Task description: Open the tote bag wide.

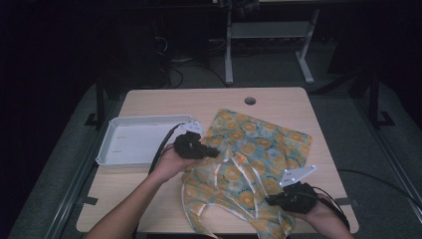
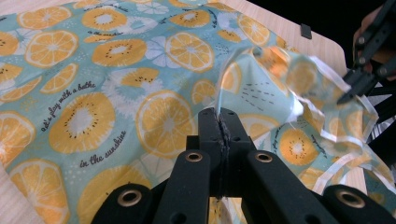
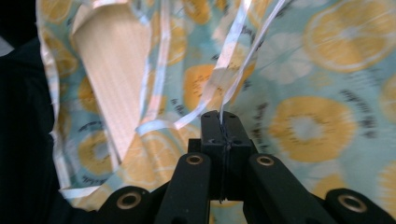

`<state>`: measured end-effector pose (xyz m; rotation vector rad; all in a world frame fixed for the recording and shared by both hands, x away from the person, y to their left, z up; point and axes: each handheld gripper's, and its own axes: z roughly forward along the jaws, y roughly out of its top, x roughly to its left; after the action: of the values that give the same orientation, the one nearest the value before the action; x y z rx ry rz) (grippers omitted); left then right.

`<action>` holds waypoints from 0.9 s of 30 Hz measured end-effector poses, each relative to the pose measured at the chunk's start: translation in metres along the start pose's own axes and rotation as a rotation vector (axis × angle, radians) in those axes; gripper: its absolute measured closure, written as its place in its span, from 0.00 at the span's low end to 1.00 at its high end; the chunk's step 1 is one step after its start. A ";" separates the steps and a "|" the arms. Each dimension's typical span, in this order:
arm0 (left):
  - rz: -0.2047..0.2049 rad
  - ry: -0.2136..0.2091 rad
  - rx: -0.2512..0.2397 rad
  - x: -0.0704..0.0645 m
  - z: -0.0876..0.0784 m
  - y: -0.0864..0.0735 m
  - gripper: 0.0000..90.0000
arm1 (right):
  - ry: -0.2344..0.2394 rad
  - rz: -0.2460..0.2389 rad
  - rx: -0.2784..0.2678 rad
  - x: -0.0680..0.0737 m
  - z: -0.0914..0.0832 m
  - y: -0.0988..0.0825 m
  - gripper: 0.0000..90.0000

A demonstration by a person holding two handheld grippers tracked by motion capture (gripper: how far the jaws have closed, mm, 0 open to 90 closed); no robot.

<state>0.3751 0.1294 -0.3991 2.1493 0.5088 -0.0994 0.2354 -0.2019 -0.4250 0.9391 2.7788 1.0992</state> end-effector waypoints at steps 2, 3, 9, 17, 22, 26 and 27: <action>0.005 0.003 -0.001 0.000 -0.001 0.000 0.99 | -0.019 0.003 -0.018 -0.003 -0.005 0.002 0.99; 0.002 0.004 -0.002 0.001 -0.003 0.000 0.99 | -0.035 -0.001 -0.028 -0.006 -0.007 0.003 0.99; -0.021 0.019 -0.028 0.005 -0.008 0.000 0.99 | -0.117 -0.001 -0.078 -0.021 -0.019 0.014 0.99; -0.021 0.043 -0.020 0.016 -0.009 0.004 0.99 | -0.187 0.048 -0.114 -0.049 -0.029 0.022 0.99; -0.025 0.063 -0.016 0.025 -0.004 0.013 0.99 | -0.225 0.078 -0.118 -0.068 -0.032 0.025 0.99; -0.032 0.080 -0.001 0.031 0.005 0.016 0.99 | -0.253 0.109 -0.134 -0.079 -0.033 0.026 0.99; -0.032 0.078 0.010 0.032 0.007 0.015 0.97 | -0.262 0.115 -0.137 -0.081 -0.031 0.025 0.99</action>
<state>0.4109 0.1261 -0.3996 2.1621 0.5887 -0.0361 0.3082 -0.2503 -0.4025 1.1457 2.4372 1.0755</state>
